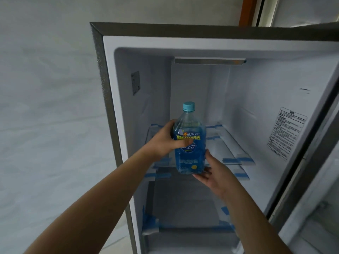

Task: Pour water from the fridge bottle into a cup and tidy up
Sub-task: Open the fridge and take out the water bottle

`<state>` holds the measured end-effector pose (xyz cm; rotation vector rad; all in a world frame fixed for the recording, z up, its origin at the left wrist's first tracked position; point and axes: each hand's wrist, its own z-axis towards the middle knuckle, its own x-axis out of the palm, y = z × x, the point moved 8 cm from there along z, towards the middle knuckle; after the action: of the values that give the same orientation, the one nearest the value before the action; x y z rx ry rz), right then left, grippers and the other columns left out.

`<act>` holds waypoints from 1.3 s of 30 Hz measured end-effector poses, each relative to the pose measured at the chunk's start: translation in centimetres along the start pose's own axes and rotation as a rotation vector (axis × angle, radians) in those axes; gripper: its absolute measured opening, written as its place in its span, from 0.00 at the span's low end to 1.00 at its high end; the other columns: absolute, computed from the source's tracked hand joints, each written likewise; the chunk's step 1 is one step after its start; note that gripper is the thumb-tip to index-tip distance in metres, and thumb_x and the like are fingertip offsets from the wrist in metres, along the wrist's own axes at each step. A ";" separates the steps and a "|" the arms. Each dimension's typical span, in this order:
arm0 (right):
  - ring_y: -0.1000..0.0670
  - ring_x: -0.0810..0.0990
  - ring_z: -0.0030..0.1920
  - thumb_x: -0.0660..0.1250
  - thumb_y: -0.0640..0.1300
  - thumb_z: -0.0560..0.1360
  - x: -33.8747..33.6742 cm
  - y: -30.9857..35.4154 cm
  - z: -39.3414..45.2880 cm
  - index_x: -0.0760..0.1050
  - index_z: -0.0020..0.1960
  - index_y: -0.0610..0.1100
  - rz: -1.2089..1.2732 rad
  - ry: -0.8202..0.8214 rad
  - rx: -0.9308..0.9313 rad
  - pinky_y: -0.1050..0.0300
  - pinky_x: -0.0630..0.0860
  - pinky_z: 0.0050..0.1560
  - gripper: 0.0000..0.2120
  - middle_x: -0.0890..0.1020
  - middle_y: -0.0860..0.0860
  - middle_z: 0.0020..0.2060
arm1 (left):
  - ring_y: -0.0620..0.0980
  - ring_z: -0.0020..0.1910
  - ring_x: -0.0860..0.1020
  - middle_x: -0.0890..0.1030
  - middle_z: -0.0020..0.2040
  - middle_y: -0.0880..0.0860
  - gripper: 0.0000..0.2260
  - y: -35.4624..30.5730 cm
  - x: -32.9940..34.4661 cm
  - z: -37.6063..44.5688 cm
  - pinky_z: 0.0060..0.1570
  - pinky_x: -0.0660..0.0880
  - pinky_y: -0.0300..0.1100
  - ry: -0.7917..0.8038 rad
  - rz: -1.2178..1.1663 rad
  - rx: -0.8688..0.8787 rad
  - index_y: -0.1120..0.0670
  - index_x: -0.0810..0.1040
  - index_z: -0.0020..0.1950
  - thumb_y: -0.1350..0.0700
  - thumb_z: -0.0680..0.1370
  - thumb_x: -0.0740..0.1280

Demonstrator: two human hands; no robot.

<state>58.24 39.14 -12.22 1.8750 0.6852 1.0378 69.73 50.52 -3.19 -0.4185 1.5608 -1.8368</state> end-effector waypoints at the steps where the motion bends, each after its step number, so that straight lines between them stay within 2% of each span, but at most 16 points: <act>1: 0.42 0.83 0.54 0.66 0.54 0.78 0.1 -0.2 -1.0 0.77 0.56 0.44 -0.007 -0.001 -0.006 0.43 0.78 0.60 0.15 0.81 0.39 0.54 | 0.53 0.60 0.81 0.82 0.60 0.54 0.35 -0.2 0.1 -0.9 0.62 0.77 0.54 0.019 -0.004 0.004 0.56 0.69 0.70 0.53 0.67 0.79; 5: 0.43 0.85 0.51 0.67 0.55 0.76 0.4 -1.4 -4.5 0.77 0.57 0.44 -0.019 -0.012 -0.017 0.45 0.80 0.56 0.17 0.83 0.40 0.52 | 0.56 0.63 0.79 0.81 0.62 0.55 0.32 -0.9 0.1 -4.5 0.65 0.74 0.59 0.048 0.009 0.031 0.53 0.71 0.71 0.52 0.69 0.78; 11: 0.42 0.85 0.51 0.71 0.58 0.68 0.6 -3.5 -8.7 0.77 0.61 0.44 -0.048 0.029 -0.032 0.45 0.81 0.52 0.27 0.83 0.40 0.54 | 0.55 0.63 0.79 0.81 0.62 0.54 0.29 -1.8 0.5 -10.0 0.65 0.74 0.58 0.077 -0.033 0.018 0.53 0.72 0.70 0.54 0.71 0.76; 16: 0.38 0.83 0.55 0.70 0.55 0.70 1.4 -5.9 -11.4 0.76 0.63 0.44 0.074 0.152 0.091 0.44 0.81 0.53 0.26 0.81 0.36 0.57 | 0.55 0.62 0.79 0.82 0.61 0.53 0.24 -3.8 0.5 -13.8 0.64 0.75 0.58 0.076 0.040 0.010 0.53 0.72 0.69 0.59 0.75 0.74; 20: 0.39 0.82 0.57 0.68 0.56 0.69 2.3 -6.0 -13.5 0.75 0.64 0.43 -0.017 0.260 0.105 0.47 0.81 0.55 0.27 0.82 0.36 0.56 | 0.53 0.60 0.81 0.81 0.61 0.52 0.26 -6.0 0.4 -16.6 0.61 0.78 0.55 0.018 0.087 0.014 0.55 0.70 0.70 0.59 0.74 0.75; 25: 0.41 0.83 0.54 0.67 0.58 0.69 2.8 -6.1 -15.3 0.76 0.61 0.44 -0.132 0.352 0.121 0.50 0.82 0.52 0.25 0.83 0.37 0.54 | 0.47 0.56 0.82 0.82 0.57 0.49 0.26 -7.7 0.9 -20.2 0.51 0.80 0.40 -0.118 0.112 -0.001 0.55 0.70 0.68 0.61 0.73 0.75; 30: 0.42 0.83 0.52 0.66 0.59 0.70 2.8 -6.5 -16.4 0.77 0.60 0.44 -0.241 0.434 0.140 0.47 0.78 0.56 0.25 0.84 0.39 0.52 | 0.49 0.56 0.82 0.82 0.57 0.51 0.29 -8.2 1.4 -23.8 0.51 0.81 0.42 -0.255 0.118 -0.043 0.52 0.72 0.66 0.54 0.67 0.77; 34: 0.42 0.82 0.56 0.64 0.60 0.70 3.9 -8.4 -17.7 0.77 0.59 0.46 -0.287 0.542 0.191 0.47 0.75 0.63 0.25 0.85 0.41 0.52 | 0.47 0.54 0.82 0.82 0.57 0.52 0.30 -8.8 1.5 -26.9 0.48 0.80 0.40 -0.361 0.097 -0.082 0.52 0.73 0.67 0.55 0.66 0.76; 39: 0.44 0.83 0.55 0.63 0.58 0.75 6.8 -11.1 -19.9 0.76 0.62 0.41 -0.261 0.666 0.284 0.51 0.77 0.59 0.25 0.84 0.41 0.53 | 0.49 0.55 0.82 0.82 0.58 0.53 0.30 -9.5 0.5 -32.3 0.50 0.80 0.43 -0.508 0.121 -0.128 0.51 0.74 0.66 0.55 0.65 0.77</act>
<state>43.91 58.02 -13.70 1.5895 1.4854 1.4557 46.13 74.45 -1.59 -0.7651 1.3163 -1.4003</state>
